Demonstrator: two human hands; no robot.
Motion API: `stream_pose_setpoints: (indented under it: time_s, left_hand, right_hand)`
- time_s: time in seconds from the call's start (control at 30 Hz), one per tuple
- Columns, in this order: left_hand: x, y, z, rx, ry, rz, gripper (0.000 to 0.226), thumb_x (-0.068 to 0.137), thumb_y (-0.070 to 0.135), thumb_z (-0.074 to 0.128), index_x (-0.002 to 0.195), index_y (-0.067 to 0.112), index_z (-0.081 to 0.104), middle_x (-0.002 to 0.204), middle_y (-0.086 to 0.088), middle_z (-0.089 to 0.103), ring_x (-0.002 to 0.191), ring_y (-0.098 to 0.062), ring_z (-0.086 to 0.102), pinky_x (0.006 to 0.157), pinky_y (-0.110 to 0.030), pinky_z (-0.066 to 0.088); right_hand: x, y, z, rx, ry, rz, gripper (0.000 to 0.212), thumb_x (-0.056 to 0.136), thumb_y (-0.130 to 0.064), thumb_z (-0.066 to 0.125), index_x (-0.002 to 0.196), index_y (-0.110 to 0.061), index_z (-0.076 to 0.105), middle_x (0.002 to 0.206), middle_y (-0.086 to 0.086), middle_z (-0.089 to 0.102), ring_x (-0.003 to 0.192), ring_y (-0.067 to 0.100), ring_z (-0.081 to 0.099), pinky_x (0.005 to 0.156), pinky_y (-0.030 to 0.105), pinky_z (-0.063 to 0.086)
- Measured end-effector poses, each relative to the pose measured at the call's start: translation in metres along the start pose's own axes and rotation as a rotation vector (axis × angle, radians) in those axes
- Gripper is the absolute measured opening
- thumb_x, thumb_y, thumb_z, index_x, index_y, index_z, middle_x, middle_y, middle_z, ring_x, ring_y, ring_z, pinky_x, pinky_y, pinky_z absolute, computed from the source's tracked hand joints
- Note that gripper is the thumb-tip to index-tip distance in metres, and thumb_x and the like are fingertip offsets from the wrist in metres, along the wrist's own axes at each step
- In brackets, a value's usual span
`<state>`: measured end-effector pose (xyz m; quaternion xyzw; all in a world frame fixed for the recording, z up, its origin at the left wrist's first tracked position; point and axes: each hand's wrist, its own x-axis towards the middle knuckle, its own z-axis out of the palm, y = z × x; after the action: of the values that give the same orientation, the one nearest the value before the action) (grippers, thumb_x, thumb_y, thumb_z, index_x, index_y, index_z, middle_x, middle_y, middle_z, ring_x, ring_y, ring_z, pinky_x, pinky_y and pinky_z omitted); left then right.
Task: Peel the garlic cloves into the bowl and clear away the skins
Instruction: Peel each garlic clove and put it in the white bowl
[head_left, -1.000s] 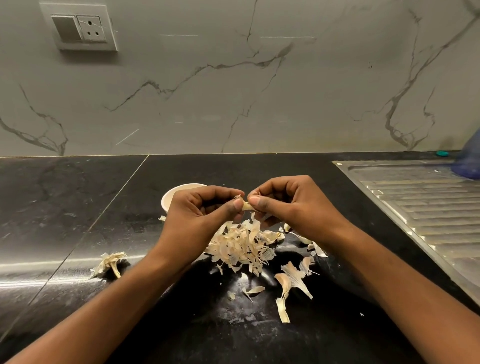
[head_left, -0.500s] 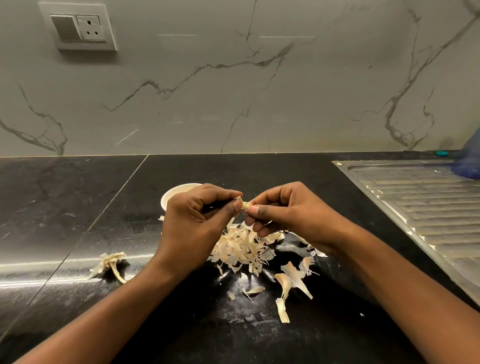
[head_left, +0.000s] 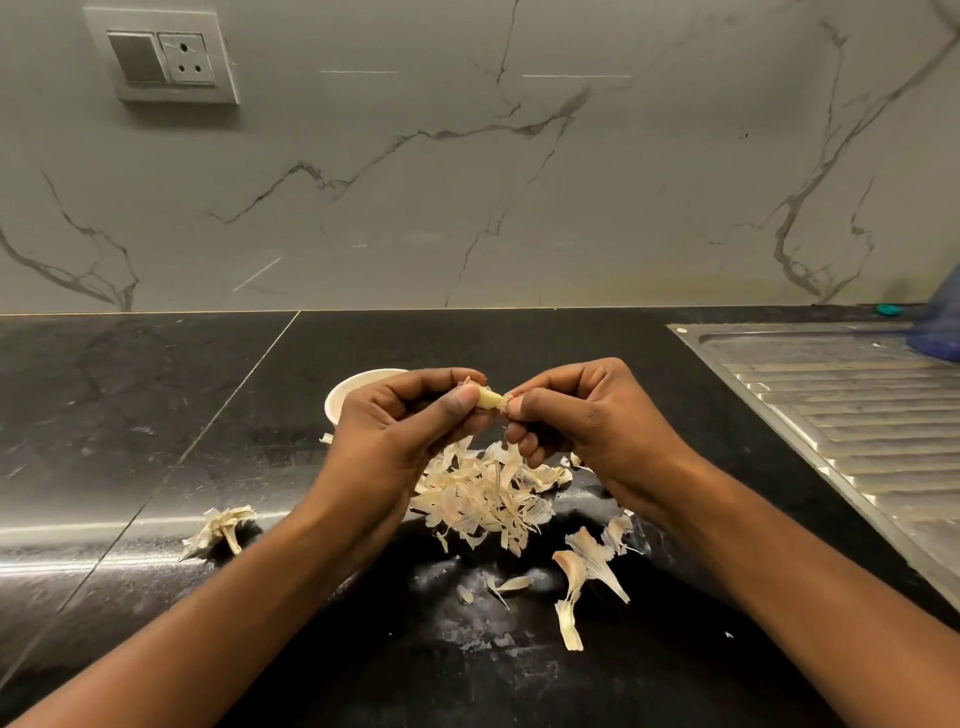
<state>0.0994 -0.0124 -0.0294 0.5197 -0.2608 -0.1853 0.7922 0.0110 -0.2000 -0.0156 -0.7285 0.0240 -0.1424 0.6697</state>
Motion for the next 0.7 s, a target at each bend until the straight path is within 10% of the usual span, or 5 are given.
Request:
stream_pose_setpoints:
  time_s: [0.7]
  left_hand:
    - [-0.002, 0.0012, 0.0029, 0.145, -0.021, -0.201, 0.044, 0.074, 0.015, 0.08, 0.116, 0.004, 0.075, 0.102, -0.021, 0.079, 0.086, -0.028, 0.077, 0.078, -0.028, 0.066]
  right_hand:
    - [0.0004, 0.0064, -0.0077, -0.524, -0.088, -0.231, 0.011, 0.097, -0.018, 0.075, 0.1, -0.012, 0.084, 0.081, 0.004, 0.078, 0.072, 0.026, 0.075, 0.066, 0.039, 0.066]
